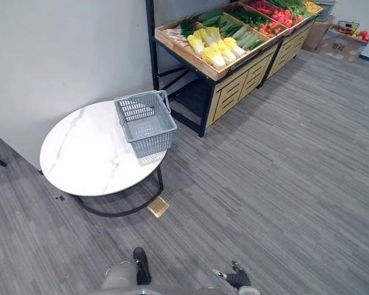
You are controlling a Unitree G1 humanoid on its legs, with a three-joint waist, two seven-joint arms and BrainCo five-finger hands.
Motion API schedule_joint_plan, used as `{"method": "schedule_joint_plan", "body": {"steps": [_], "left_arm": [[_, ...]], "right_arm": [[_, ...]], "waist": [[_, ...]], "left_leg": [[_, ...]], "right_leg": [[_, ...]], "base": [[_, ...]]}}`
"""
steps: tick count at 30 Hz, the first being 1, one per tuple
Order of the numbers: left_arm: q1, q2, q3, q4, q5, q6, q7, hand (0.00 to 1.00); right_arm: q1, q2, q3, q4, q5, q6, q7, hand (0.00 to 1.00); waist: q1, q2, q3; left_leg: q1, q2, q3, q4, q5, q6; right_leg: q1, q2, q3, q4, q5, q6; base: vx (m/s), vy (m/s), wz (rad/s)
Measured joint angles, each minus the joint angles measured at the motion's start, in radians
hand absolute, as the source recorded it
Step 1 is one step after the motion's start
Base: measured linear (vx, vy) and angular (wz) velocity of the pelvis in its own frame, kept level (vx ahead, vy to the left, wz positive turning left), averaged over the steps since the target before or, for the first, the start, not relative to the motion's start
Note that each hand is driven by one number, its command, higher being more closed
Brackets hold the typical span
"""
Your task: Pick vegetable in the basket
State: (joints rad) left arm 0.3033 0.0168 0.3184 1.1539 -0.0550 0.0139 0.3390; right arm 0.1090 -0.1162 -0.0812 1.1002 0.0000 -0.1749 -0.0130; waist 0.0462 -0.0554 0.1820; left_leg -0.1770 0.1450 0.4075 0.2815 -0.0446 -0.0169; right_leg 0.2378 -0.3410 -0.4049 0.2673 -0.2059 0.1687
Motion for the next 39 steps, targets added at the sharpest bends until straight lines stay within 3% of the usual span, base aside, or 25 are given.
{"method": "schedule_joint_plan", "body": {"steps": [1, 3, 4, 5, 7, 8, 10, 11, 13, 15, 16, 17, 18, 20, 22, 23, 25, 28, 30, 31, 32, 33, 35, 39], "left_arm": [[-0.010, 0.010, 0.001, -0.004, 0.021, 0.003, -0.004, 0.00], [-0.017, 0.032, -0.004, -0.014, 0.032, 0.010, -0.013, 0.00], [-0.025, 0.048, -0.014, -0.039, 0.030, 0.013, -0.013, 0.00], [-0.041, 0.058, -0.044, -0.085, 0.025, 0.010, -0.009, 0.00], [-0.099, 0.080, -0.080, -0.140, -0.026, -0.008, 0.008, 0.00], [-0.145, 0.088, -0.100, -0.171, -0.080, -0.027, 0.018, 0.00], [-0.198, 0.088, -0.132, -0.212, -0.142, -0.060, 0.023, 0.00], [-0.245, 0.083, -0.160, -0.255, -0.174, -0.094, 0.025, 0.00], [-0.276, 0.077, -0.176, -0.279, -0.179, -0.113, 0.024, 0.00], [-0.299, 0.071, -0.201, -0.279, -0.178, -0.146, 0.004, 0.00], [-0.296, 0.072, -0.204, -0.274, -0.179, -0.150, 0.002, 0.00], [-0.276, 0.077, -0.203, -0.271, -0.178, -0.159, -0.008, 0.00], [-0.261, 0.065, -0.204, -0.244, -0.177, -0.157, -0.018, 0.00], [-0.224, 0.053, -0.205, -0.232, -0.176, -0.141, -0.019, 0.00], [-0.183, 0.058, -0.200, -0.197, -0.166, -0.124, -0.001, 0.00], [-0.169, 0.057, -0.192, -0.162, -0.166, -0.092, 0.014, 0.00], [-0.145, 0.052, -0.169, -0.113, -0.161, -0.058, 0.030, 0.00], [-0.116, 0.044, -0.148, -0.079, -0.127, -0.035, 0.054, 0.00], [-0.110, 0.043, -0.145, -0.079, -0.115, -0.034, 0.051, 0.00], [-0.110, 0.041, -0.145, -0.079, -0.113, -0.034, 0.049, 0.00], [-0.109, 0.043, -0.142, -0.080, -0.109, -0.039, 0.048, 0.00], [-0.109, 0.045, -0.134, -0.079, -0.098, -0.044, 0.047, 0.00], [-0.104, 0.054, -0.117, -0.090, -0.087, -0.066, 0.038, 0.00], [-0.083, 0.054, -0.116, -0.103, -0.079, -0.087, 0.002, 0.00]], "right_arm": [[0.002, 0.000, -0.021, 0.001, 0.001, 0.001, 0.001, 0.00], [-0.013, 0.005, -0.029, 0.007, 0.001, 0.003, 0.008, 0.00], [-0.021, 0.004, -0.027, 0.006, 0.000, 0.002, 0.017, 0.00], [-0.021, 0.001, -0.025, 0.006, 0.000, 0.001, 0.021, 0.00], [-0.029, -0.007, -0.007, 0.001, 0.005, 0.002, 0.019, 0.00], [-0.023, -0.009, 0.023, -0.021, 0.016, 0.002, 0.014, 0.00], [-0.017, -0.011, 0.047, -0.054, 0.019, 0.002, 0.000, 0.00], [-0.008, -0.016, 0.060, -0.074, -0.004, 0.000, -0.003, 0.00], [0.001, -0.017, 0.059, -0.075, -0.027, -0.006, -0.007, 0.00], [0.006, -0.019, 0.062, -0.072, -0.043, -0.011, -0.007, 0.00], [0.008, -0.019, 0.066, -0.072, -0.043, -0.011, -0.006, 0.00], [0.012, -0.011, 0.074, -0.070, -0.041, -0.009, 0.000, 0.00], [-0.005, -0.038, 0.079, -0.071, -0.041, -0.004, 0.001, 0.00], [-0.032, -0.082, 0.091, -0.071, -0.043, 0.002, 0.003, 0.00], [-0.044, -0.093, 0.092, -0.071, -0.042, 0.004, 0.003, 0.00], [-0.049, -0.093, 0.092, -0.066, -0.042, 0.011, 0.003, 0.00], [-0.049, -0.086, 0.093, -0.061, -0.040, 0.026, 0.002, 0.00], [-0.018, -0.073, 0.090, -0.051, -0.029, 0.038, 0.000, 0.00], [-0.009, -0.071, 0.089, -0.042, -0.031, 0.032, -0.004, 0.00], [-0.007, -0.070, 0.082, -0.041, -0.031, 0.029, -0.013, 0.00], [-0.002, -0.067, 0.053, -0.038, -0.029, 0.026, -0.025, 0.00], [-0.001, -0.060, 0.043, -0.037, -0.024, 0.020, -0.029, 0.00], [-0.002, -0.039, 0.024, -0.042, -0.019, -0.016, -0.046, 0.00], [-0.016, -0.023, 0.008, -0.093, -0.021, -0.064, -0.124, 0.00]], "waist": [[-0.007, -0.001, -0.004], [-0.003, -0.017, -0.006], [-0.009, -0.029, -0.003], [-0.018, -0.022, -0.001], [-0.021, -0.020, 0.003], [-0.025, -0.018, 0.004], [-0.047, -0.015, 0.006], [-0.063, -0.008, 0.008], [-0.071, 0.003, 0.011], [-0.068, 0.008, 0.011], [-0.068, 0.003, 0.013], [-0.065, -0.016, 0.024], [-0.070, 0.022, 0.054], [-0.045, 0.077, 0.056], [-0.042, 0.093, 0.053], [-0.039, 0.095, 0.050], [-0.039, 0.091, 0.049], [-0.040, 0.082, 0.049], [-0.038, 0.080, 0.047], [-0.041, 0.082, 0.045], [-0.040, 0.076, 0.038], [-0.041, 0.078, 0.026], [-0.035, 0.047, 0.015], [-0.014, 0.042, 0.015]], "left_leg": [[-0.001, -0.014, -0.008, 0.043, -0.042, 0.003], [0.030, -0.038, -0.004, 0.040, -0.083, 0.009], [0.073, -0.065, 0.000, 0.001, -0.088, 0.010], [0.120, -0.083, -0.006, -0.051, -0.088, 0.010], [0.183, -0.081, -0.012, -0.101, -0.089, 0.014], [0.224, -0.078, -0.020, -0.129, -0.091, 0.014], [0.255, -0.064, -0.040, -0.142, -0.105, 0.006], [0.273, -0.041, -0.059, -0.138, -0.120, -0.003], [0.288, -0.011, -0.083, -0.135, -0.135, -0.024], [0.291, 0.030, -0.153, -0.111, -0.169, -0.081], [0.292, 0.033, -0.177, -0.100, -0.179, -0.104], [0.315, 0.034, -0.226, -0.077, -0.210, -0.152], [0.333, 0.080, -0.268, -0.055, -0.223, -0.164], [0.336, 0.109, -0.285, -0.051, -0.217, -0.158], [0.340, 0.139, -0.300, -0.050, -0.195, -0.163], [0.340, 0.149, -0.307, -0.044, -0.172, -0.164], [0.299, 0.171, -0.302, 0.036, -0.122, -0.147], [0.194, 0.247, -0.216, 0.234, -0.003, -0.150], [0.150, 0.243, -0.124, 0.292, -0.047, -0.165], [0.123, 0.209, -0.042, 0.263, -0.083, -0.152], [0.131, 0.191, 0.058, 0.210, -0.083, -0.099], [0.132, 0.174, 0.065, 0.179, -0.073, -0.089], [0.149, 0.113, 0.102, 0.051, -0.028, -0.069], [0.182, 0.054, 0.076, -0.093, 0.028, -0.068]], "right_leg": [[-0.043, -0.036, 0.020, 0.125, 0.040, 0.048], [-0.135, -0.108, 0.057, 0.339, 0.103, 0.020], [-0.202, -0.153, 0.099, 0.461, 0.212, 0.016], [-0.247, -0.165, 0.142, 0.554, 0.295, 0.010], [-0.330, -0.149, 0.129, 0.691, 0.156, -0.033], [-0.364, -0.123, 0.079, 0.706, 0.051, -0.065], [-0.399, -0.082, -0.006, 0.630, -0.009, -0.098], [-0.445, -0.032, -0.043, 0.487, -0.015, -0.109], [-0.486, 0.031, -0.012, 0.298, 0.011, -0.092], [-0.497, 0.100, 0.138, -0.055, 0.172, -0.065], [-0.479, 0.105, 0.179, -0.132, 0.208, -0.054], [-0.435, 0.093, 0.227, -0.181, 0.295, -0.027], [-0.427, 0.121, 0.218, -0.083, 0.305, -0.049], [-0.464, 0.146, 0.203, 0.065, 0.184, -0.070], [-0.485, 0.147, 0.165, 0.184, 0.090, -0.081], [-0.489, 0.143, 0.148, 0.231, 0.041, -0.091], [-0.457, 0.148, 0.114, 0.225, 0.007, -0.101], [-0.316, 0.166, 0.014, 0.101, 0.020, -0.125], [-0.251, 0.158, -0.038, 0.061, 0.025, -0.127], [-0.227, 0.143, -0.071, 0.062, 0.026, -0.125], [-0.209, 0.130, -0.109, 0.063, 0.026, -0.124], [-0.206, 0.122, -0.124, 0.059, 0.029, -0.118], [-0.183, 0.098, -0.169, 0.001, 0.044, -0.096], [-0.150, 0.091, -0.197, -0.063, 0.067, -0.080]], "base": [[0.41, 0.282, 0.31], [0.30, 0.167, 0.14], [0.29, 0.076, 0.08], [0.36, 0.085, 0.12], [0.33, 0.041, 0.01], [0.28, -0.008, -0.01], [0.29, -0.072, 0.22], [0.32, -0.136, 0.34], [0.33, -0.158, 0.43], [0.48, -0.291, 0.86], [0.48, -0.349, 1.18], [0.56, -0.489, 1.25], [0.44, -0.403, 1.09], [0.40, -0.369, 0.52], [0.33, -0.294, 0.45], [0.32, -0.250, 0.40], [0.28, -0.251, 0.41], [0.28, -0.185, 0.63], [0.29, -0.061, 0.85], [0.21, 0.036, 1.05], [0.24, 0.038, 1.18], [0.13, 0.031, 1.13], [0.13, 0.051, 1.05], [0.08, 0.071, 0.48]]}}
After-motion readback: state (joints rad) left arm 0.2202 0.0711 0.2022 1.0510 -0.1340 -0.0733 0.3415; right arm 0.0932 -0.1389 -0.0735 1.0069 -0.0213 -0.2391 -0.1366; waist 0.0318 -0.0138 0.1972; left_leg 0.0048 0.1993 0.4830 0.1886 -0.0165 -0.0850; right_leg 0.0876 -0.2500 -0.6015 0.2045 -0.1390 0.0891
